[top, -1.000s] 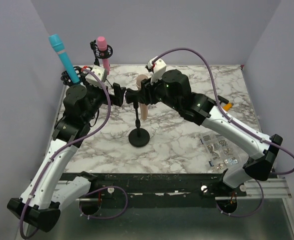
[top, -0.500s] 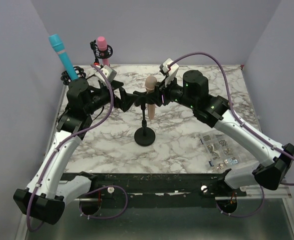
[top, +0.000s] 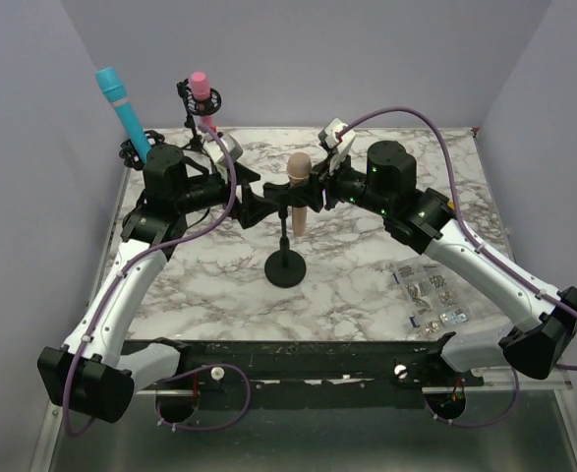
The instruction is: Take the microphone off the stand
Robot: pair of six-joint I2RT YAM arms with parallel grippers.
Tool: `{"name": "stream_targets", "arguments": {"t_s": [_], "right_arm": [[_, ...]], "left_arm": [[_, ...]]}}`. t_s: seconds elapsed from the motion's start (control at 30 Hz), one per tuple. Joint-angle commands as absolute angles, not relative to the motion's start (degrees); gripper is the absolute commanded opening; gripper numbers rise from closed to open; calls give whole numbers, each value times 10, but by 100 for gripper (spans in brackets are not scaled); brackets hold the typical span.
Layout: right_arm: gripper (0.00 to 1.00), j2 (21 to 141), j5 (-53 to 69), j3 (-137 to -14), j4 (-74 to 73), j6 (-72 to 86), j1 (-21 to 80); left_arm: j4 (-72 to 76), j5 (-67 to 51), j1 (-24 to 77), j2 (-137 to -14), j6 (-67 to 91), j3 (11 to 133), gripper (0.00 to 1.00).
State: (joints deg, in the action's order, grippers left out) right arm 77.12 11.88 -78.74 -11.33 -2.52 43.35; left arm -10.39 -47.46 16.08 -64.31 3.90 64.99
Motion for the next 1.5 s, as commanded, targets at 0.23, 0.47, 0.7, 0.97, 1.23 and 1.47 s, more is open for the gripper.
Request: {"name": "stream_targets", "arguments": {"t_s": [0.23,0.47,0.7,0.97,1.23,1.47], "right_arm": [[3,748,126,-768,-68,-9,426],[56,725,78,-764,-56,20,426],[83,733,62,-787,-71,28,426],[84,749,76,-800,-74,34,426],[83,776,100,-817,-71,40,426],[18,777,111,-809,-62,40,426]], "left_arm": [[-118,-576,168,-691,30,684,94],[-114,-582,171,-702,39,688,92],[-115,-576,182,-696,40,687,93],[-121,-577,184,-697,37,689,94],[-133,-566,184,-699,26,692,94],[-140,-560,184,-703,21,695,93]]}}
